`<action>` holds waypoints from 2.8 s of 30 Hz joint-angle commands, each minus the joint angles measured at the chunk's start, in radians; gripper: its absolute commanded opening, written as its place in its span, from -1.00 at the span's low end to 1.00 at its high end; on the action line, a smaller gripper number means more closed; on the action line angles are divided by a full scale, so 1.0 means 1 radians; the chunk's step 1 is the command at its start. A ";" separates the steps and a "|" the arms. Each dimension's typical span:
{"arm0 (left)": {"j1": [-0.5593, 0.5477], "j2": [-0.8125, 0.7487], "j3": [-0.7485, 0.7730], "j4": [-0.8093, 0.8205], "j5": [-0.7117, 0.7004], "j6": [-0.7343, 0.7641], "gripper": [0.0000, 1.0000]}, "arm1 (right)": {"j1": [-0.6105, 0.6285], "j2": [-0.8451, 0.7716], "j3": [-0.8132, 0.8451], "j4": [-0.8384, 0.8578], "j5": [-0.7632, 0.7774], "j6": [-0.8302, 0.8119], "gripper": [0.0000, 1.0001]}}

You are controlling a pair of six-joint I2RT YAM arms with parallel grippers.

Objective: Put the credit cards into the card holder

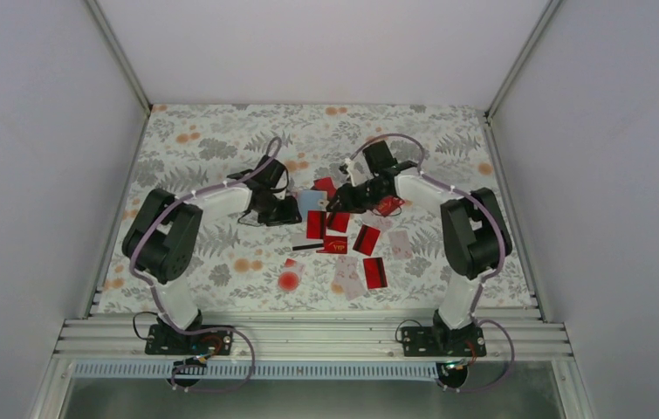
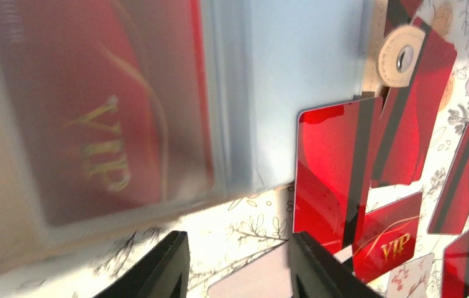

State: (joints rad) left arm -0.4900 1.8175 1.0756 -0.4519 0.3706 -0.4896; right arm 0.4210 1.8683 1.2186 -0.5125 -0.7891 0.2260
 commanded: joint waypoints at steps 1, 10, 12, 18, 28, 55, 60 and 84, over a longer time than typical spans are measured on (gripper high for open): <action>-0.020 -0.082 0.025 -0.096 -0.118 -0.033 -0.03 | -0.004 -0.087 0.042 -0.121 0.251 0.073 -0.36; -0.182 -0.092 0.113 -0.132 -0.254 -0.128 0.78 | -0.014 -0.235 0.048 -0.198 0.486 0.160 -0.21; -0.185 -0.069 0.090 -0.092 -0.257 -0.147 0.78 | -0.014 -0.268 -0.033 -0.151 0.477 0.145 -0.21; -0.210 -0.001 0.151 -0.112 -0.240 -0.146 0.73 | -0.014 -0.368 -0.158 -0.123 0.357 0.140 -0.24; -0.248 0.107 0.245 -0.192 -0.305 -0.185 0.75 | -0.014 -0.450 -0.210 -0.165 0.324 0.098 -0.27; -0.340 0.343 0.468 -0.471 -0.506 -0.289 0.70 | -0.014 -0.517 -0.290 -0.150 0.302 0.071 -0.29; -0.358 0.371 0.485 -0.499 -0.539 -0.307 0.63 | -0.014 -0.518 -0.292 -0.152 0.310 0.063 -0.29; -0.363 0.321 0.358 -0.457 -0.570 -0.341 0.01 | -0.018 -0.511 -0.281 -0.182 0.323 0.014 -0.33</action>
State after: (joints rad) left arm -0.8551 2.0895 1.4918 -0.8230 -0.1524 -0.8280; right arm 0.4099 1.3727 0.9405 -0.6804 -0.4751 0.2581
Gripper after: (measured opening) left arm 0.580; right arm 0.338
